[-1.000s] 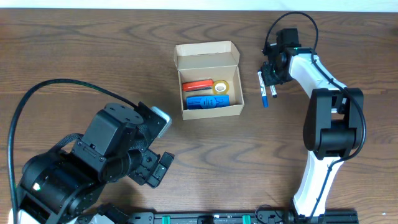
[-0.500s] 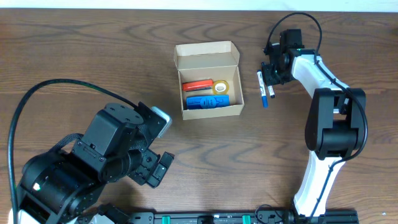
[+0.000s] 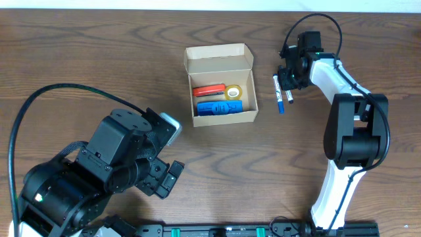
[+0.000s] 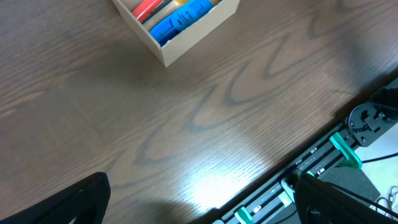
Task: Pack container
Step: 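Close the right gripper on the black-capped whiteboard marker, then lift the black-capped marker and carry it over the box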
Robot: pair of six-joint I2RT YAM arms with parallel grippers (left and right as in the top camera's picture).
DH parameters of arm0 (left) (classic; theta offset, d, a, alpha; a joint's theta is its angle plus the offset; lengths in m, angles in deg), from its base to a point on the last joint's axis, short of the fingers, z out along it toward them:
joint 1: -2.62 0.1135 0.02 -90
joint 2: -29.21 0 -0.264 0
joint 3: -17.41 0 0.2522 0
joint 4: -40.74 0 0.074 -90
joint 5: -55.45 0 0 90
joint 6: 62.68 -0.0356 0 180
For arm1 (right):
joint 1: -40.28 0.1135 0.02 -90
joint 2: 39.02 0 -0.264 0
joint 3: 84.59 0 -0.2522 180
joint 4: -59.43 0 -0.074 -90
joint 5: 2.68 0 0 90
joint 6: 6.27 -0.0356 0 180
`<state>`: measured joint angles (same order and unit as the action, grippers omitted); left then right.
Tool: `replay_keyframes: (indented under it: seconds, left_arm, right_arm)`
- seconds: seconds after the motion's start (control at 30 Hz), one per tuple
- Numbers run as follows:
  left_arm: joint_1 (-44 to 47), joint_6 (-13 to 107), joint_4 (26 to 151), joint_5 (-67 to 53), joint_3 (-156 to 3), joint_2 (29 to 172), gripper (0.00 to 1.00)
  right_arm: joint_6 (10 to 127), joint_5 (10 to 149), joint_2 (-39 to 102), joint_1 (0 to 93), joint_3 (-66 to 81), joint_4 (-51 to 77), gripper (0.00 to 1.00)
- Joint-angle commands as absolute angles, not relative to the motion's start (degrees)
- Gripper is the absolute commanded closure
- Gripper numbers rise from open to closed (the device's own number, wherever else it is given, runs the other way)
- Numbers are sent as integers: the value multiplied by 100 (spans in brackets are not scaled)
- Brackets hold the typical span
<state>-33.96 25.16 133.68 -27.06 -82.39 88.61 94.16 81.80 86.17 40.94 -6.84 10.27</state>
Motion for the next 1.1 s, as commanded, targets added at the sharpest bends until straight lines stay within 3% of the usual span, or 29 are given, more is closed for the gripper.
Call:
replay_keyframes:
  seconds: [0.0,0.3,0.73,1.07]
  left_arm:
    - [-3378,2519,13385,-2723,-8228,8835,5]
    - [-3378,2519,13383,-2723,-8226,8835,5]
    - [-3378,2519,13383,-2723,-8226,8835,5]
    - [-3378,2519,13385,-2723,-8226,8835,5]
  right_arm:
    - [9405,8126,8763,4077,-494,942,84]
    - [9401,8128,8680,4077,-1053,590,98]
    - [9372,7922,7930,4204,-2697,-68,99]
    - [11239,6985,7511,5089,-2817,-319,99]
